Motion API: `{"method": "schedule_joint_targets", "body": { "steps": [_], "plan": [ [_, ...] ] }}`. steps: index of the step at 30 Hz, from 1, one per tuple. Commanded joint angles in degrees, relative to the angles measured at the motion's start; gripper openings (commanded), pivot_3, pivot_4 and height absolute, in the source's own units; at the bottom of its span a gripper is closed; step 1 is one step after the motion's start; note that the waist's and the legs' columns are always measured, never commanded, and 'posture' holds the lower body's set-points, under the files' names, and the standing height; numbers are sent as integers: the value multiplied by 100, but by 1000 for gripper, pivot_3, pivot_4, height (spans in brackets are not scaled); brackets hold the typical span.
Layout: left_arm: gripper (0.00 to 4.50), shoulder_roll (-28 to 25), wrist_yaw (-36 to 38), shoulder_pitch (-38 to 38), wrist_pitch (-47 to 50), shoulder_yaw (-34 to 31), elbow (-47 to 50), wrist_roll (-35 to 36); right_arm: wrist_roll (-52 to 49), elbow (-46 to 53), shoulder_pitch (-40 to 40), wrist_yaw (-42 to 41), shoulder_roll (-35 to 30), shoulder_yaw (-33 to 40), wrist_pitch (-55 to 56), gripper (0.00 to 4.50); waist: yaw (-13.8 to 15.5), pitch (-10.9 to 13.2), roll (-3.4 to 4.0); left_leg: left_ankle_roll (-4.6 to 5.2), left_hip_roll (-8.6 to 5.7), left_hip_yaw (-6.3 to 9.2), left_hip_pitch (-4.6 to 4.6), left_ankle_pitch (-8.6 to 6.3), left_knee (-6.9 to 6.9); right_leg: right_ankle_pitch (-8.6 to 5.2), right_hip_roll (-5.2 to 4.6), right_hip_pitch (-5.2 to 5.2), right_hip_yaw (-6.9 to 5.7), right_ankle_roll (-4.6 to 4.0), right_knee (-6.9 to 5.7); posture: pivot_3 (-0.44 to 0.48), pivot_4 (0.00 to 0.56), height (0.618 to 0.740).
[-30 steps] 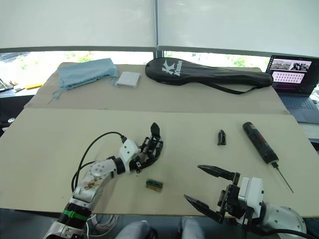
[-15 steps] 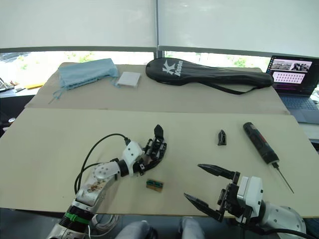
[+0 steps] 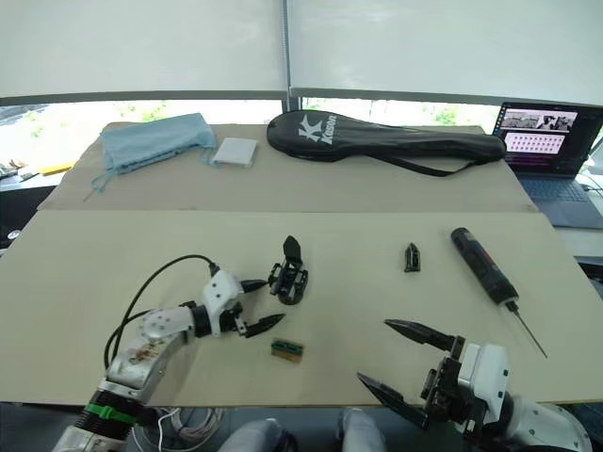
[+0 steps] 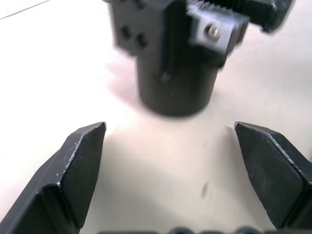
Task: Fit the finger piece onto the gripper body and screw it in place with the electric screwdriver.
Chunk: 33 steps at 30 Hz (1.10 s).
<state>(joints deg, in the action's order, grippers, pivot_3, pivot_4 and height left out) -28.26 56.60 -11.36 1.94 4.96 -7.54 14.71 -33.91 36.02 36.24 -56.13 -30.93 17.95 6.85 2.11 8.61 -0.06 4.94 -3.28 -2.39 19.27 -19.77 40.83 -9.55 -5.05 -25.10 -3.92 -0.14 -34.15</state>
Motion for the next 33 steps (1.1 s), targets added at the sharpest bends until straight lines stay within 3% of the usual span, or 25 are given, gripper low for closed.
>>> {"method": "schedule_joint_targets", "body": {
  "steps": [1,7,9,16,20,24,29,33],
  "plan": [
    [4449,-246,1122,-116,-372,-660,-622,875,-29,96,400,48,239,597,473,4500,-2,0,0,0,0,0,1,0,-1,-1,0,-3,0,-1,0,0,150,740],
    [4449,-635,1967,-760,-272,-1113,-894,1414,84,222,1216,725,607,1019,-33,4500,49,2,-4,-45,-5,0,3,-25,2,-1,-3,1,-7,2,1,0,150,740],
    [4449,-850,2258,-1074,24,-1209,-810,1636,499,436,1173,1966,595,1149,-1162,4500,21,0,-7,-46,-7,0,1,-25,2,0,-3,5,-4,2,1,0,150,740],
    [4449,-1182,2178,-1030,1479,-1360,294,2388,-575,827,256,3320,-611,1489,-4158,4500,-176,0,0,-71,-3,-2,-6,-15,-7,-3,8,4,0,-5,-2,0,150,740],
    [4449,-1082,2004,-901,1673,-1351,897,2498,-1828,-11,-1653,3814,-1822,1540,-6117,4500,-195,8,-5,-77,0,-2,-5,-11,0,-1,9,9,2,-10,3,0,150,740],
    [4449,-934,1727,-780,1753,-1362,1363,2551,-2226,-1188,-3848,4027,-2590,685,-7726,4500,-134,13,-9,-72,2,-2,3,-9,-2,0,8,5,2,-15,6,0,150,740],
    [4449,-853,1521,-651,1812,-1350,1660,2504,-1782,-2596,-6411,4279,-2407,-609,-9093,4500,-110,16,-13,-16,7,1,27,21,-2,-1,9,-10,-1,-22,6,0,150,740],
    [4449,-809,1398,-566,1804,-1350,1789,2495,-1019,-3545,-7602,4314,-2083,-1496,-9191,4500,-131,15,-14,-5,0,0,61,24,10,6,0,-33,-9,-15,10,0,150,740]
  ]
}}
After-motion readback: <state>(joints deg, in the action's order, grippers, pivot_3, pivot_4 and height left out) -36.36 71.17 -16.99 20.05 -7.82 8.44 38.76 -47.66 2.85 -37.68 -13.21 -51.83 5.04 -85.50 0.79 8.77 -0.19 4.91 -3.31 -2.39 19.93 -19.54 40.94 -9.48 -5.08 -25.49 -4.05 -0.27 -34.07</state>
